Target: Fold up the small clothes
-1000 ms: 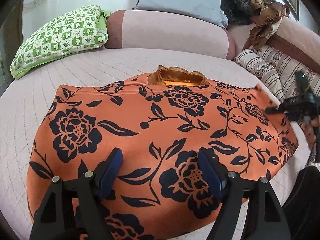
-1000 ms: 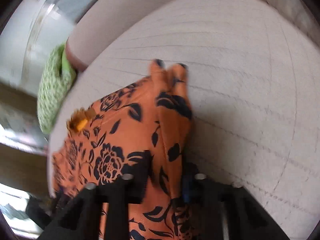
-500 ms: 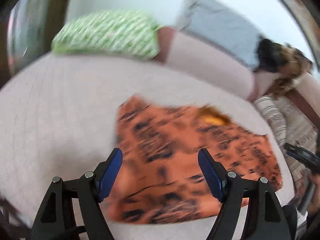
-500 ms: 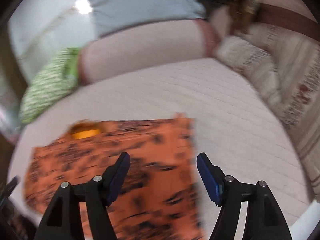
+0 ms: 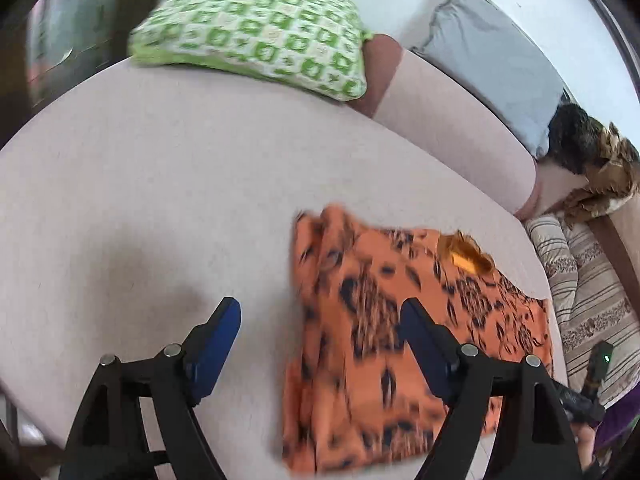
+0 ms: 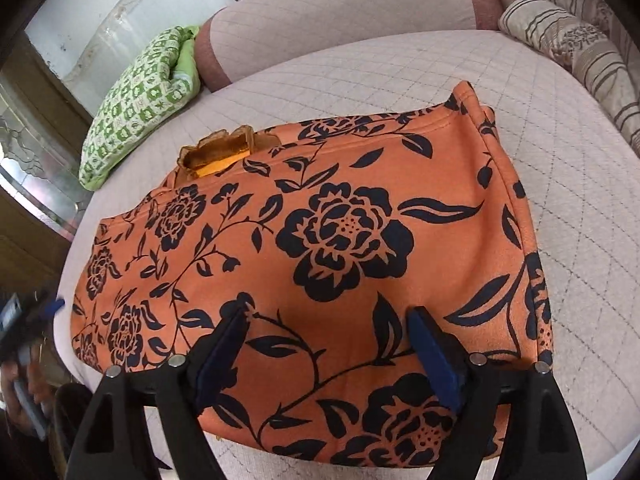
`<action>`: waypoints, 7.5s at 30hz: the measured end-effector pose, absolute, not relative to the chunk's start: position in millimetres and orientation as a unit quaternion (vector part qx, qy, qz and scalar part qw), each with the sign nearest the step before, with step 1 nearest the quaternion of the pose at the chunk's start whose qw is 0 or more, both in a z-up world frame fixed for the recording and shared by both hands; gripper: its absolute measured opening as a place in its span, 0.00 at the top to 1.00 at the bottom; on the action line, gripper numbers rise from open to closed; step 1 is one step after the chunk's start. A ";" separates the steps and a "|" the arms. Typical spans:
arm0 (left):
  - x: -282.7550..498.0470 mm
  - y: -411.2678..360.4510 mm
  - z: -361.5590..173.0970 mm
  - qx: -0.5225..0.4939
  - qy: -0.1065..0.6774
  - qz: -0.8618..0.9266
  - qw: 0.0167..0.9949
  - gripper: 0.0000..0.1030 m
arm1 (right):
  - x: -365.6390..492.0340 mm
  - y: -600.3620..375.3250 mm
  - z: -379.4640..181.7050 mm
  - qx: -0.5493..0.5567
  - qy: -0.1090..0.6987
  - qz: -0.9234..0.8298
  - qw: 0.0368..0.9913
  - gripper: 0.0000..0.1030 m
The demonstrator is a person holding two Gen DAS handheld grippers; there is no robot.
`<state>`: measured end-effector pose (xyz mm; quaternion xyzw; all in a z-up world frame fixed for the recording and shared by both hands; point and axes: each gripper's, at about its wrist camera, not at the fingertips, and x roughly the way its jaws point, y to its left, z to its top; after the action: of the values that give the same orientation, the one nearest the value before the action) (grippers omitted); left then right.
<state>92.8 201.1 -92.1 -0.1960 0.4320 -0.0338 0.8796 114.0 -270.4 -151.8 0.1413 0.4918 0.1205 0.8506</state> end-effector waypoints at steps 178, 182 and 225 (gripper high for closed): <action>77.7 -9.0 -122.8 0.001 0.465 0.002 0.885 0.23 | 63.9 -393.8 -198.9 0.569 0.370 0.110 0.726 0.02; 81.6 -17.2 -139.4 0.032 0.470 0.007 0.882 0.16 | 63.4 -393.6 -199.2 0.569 0.370 0.110 0.726 0.02; 70.0 17.0 -119.9 0.003 0.405 0.032 0.914 0.07 | 76.3 -366.8 -168.2 0.454 0.400 0.051 0.795 0.09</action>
<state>70.0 17.0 -119.9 0.0031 0.4053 0.0317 0.9136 76.3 -366.8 -168.2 0.4537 0.3995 0.0508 0.7950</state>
